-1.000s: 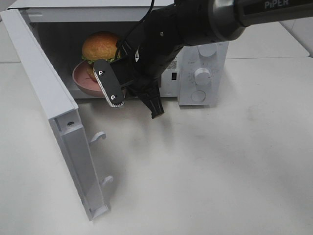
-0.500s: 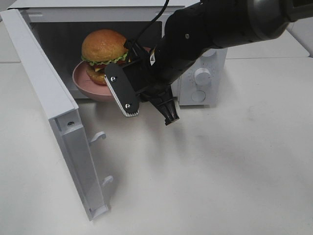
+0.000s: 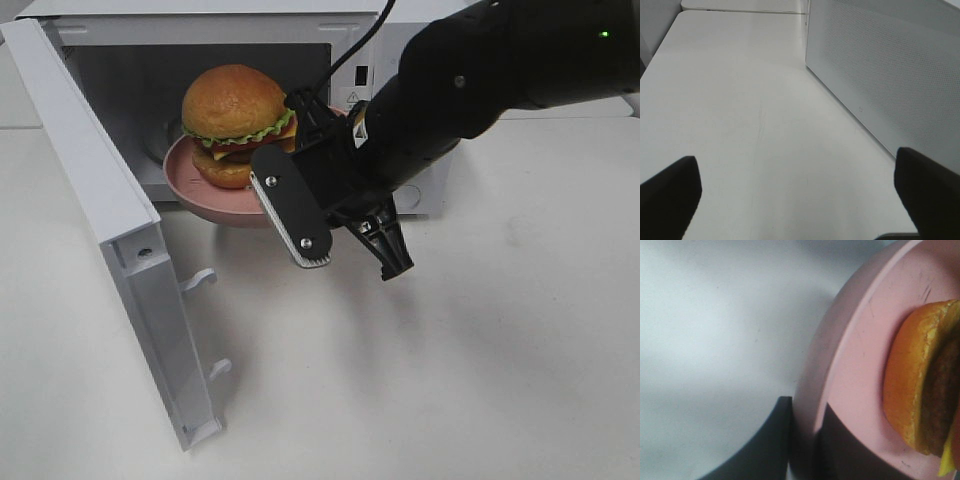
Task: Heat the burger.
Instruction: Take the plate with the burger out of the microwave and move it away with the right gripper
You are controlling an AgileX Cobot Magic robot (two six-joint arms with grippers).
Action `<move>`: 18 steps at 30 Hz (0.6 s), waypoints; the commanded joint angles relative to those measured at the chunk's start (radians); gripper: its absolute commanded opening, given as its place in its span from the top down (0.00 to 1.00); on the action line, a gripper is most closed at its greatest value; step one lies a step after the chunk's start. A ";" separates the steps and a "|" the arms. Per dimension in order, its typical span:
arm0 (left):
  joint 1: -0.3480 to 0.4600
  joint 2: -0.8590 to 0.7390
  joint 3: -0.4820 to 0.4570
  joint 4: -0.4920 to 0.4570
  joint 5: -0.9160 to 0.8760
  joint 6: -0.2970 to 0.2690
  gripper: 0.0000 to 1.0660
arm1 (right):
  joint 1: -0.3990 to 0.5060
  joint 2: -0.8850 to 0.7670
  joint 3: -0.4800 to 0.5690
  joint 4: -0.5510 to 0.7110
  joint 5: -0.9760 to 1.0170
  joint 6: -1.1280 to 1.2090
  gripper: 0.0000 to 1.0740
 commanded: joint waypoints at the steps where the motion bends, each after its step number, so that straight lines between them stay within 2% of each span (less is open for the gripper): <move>1: 0.000 -0.008 0.002 -0.005 -0.009 0.000 0.06 | -0.005 -0.059 0.031 -0.005 -0.070 0.006 1.00; 8: 0.000 -0.008 0.002 -0.005 -0.009 0.000 0.06 | -0.005 -0.163 0.160 -0.005 -0.074 0.006 1.00; 18: 0.000 -0.008 0.002 -0.005 -0.009 0.000 0.06 | -0.004 -0.299 0.284 -0.005 -0.061 0.014 1.00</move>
